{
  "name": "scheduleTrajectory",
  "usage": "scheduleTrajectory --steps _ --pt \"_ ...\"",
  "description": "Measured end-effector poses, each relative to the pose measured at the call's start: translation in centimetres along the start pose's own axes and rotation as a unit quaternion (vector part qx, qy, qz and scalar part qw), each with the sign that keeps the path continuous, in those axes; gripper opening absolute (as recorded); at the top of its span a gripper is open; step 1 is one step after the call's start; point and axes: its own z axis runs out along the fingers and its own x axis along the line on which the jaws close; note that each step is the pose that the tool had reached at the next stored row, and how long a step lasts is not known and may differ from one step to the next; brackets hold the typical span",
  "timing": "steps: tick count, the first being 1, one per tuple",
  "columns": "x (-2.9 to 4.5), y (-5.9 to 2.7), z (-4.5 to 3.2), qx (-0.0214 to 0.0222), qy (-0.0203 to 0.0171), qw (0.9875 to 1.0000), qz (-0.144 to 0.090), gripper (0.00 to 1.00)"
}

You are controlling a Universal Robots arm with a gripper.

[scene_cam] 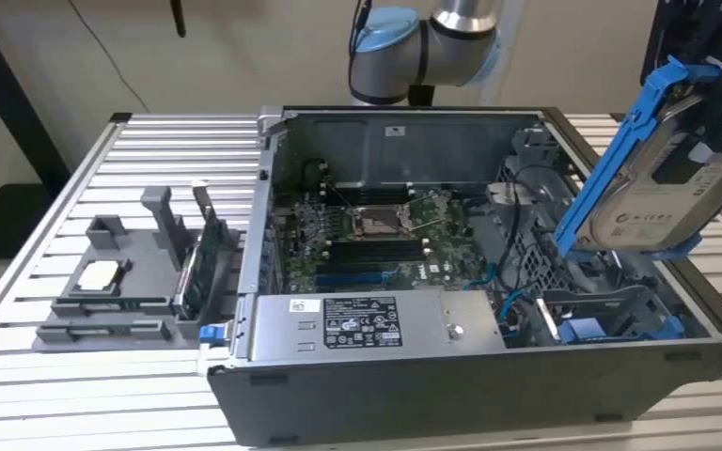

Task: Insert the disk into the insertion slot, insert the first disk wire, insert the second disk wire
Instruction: 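Insert the disk into the insertion slot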

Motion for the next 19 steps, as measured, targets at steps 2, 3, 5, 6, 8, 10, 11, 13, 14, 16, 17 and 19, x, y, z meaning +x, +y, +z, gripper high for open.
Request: scheduleTrajectory --steps 2,3,5,6,8,10,11,13,14,16,17,19 --pt "0.01 -0.02 0.13 0.0000 0.0002 1.0000 0.000 0.33" --pt "0.02 -0.05 0.24 0.0000 0.0002 1.0000 0.000 0.33" --pt "0.06 -0.12 0.54 0.0000 0.0001 1.0000 0.000 0.33" --pt "0.08 -0.16 0.69 0.0000 0.0001 1.0000 0.000 0.33" --pt "0.10 -0.24 1.04 0.0000 0.0001 1.0000 0.000 0.33" --pt "0.10 -0.31 1.40 0.0000 0.0001 1.0000 0.000 0.33" --pt "0.10 -0.36 1.58 0.0000 0.0001 1.0000 0.000 0.33" --pt "0.10 -0.46 1.94 0.0000 0.0001 1.0000 0.000 0.33" --pt "0.10 -0.50 2.13 0.0000 0.0001 1.0000 0.000 0.33" --pt "0.09 -0.57 2.49 0.0000 0.0001 1.0000 0.000 0.33" --pt "0.09 -0.59 2.66 0.0000 0.0002 1.0000 0.000 0.33" --pt "0.09 -0.63 3.00 0.0000 0.0001 1.0000 0.000 0.33"
